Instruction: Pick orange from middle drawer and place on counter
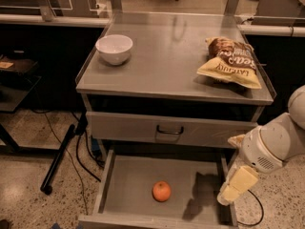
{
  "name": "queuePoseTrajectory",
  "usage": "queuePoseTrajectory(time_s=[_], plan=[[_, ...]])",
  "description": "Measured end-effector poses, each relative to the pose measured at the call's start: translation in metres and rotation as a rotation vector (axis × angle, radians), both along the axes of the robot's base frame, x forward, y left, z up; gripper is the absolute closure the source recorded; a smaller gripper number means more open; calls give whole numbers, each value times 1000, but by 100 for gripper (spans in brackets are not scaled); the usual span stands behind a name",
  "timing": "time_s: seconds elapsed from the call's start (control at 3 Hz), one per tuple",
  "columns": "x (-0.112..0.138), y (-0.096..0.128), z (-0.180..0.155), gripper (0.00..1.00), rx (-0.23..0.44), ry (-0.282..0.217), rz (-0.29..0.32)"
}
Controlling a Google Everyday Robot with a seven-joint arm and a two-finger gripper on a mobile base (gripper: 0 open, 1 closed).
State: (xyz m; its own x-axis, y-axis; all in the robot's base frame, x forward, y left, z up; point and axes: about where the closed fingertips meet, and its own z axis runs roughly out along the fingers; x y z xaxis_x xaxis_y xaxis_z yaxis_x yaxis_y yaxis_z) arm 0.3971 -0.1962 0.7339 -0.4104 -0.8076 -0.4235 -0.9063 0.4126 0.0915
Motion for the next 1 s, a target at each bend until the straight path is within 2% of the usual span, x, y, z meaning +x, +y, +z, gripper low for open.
queuePoseTrajectory(time_s=[0.33,0.67,1.0], plan=[[3,1,-25,0,26,-12,-29],[16,-7,-64,0,66,-70,-71],[16,-7,-64,0,66,-70,-71]])
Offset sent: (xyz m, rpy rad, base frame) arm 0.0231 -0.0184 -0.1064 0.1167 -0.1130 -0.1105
